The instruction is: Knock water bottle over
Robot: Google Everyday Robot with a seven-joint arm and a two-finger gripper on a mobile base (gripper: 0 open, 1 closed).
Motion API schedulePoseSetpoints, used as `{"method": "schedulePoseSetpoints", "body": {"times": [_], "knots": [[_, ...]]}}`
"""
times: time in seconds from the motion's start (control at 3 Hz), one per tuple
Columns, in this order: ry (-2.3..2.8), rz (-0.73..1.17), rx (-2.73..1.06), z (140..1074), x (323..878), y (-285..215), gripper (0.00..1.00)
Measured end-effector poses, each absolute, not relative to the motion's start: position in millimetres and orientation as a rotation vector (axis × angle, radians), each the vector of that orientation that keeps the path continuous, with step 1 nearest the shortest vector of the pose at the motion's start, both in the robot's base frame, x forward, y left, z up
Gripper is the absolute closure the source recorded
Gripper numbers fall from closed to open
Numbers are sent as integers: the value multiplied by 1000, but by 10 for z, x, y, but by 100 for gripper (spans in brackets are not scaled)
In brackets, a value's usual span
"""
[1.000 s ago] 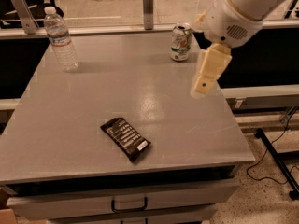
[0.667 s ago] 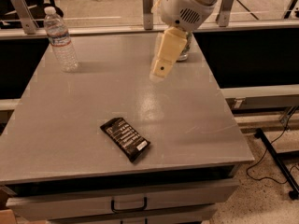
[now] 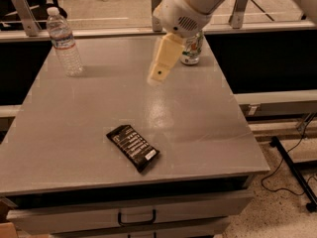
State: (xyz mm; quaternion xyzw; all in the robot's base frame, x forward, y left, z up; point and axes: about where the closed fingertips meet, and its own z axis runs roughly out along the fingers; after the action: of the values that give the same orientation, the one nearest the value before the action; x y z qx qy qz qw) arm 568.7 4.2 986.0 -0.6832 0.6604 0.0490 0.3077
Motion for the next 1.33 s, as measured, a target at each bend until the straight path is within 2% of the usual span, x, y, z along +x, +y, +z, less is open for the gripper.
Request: {"method": "schedulePoseSetpoints", "body": {"times": [0.67,1.33], "knots": [[1572,257,-1670,9504,6857,1031,0],[1505,480,-1516,9328,7364,1931,0]]}}
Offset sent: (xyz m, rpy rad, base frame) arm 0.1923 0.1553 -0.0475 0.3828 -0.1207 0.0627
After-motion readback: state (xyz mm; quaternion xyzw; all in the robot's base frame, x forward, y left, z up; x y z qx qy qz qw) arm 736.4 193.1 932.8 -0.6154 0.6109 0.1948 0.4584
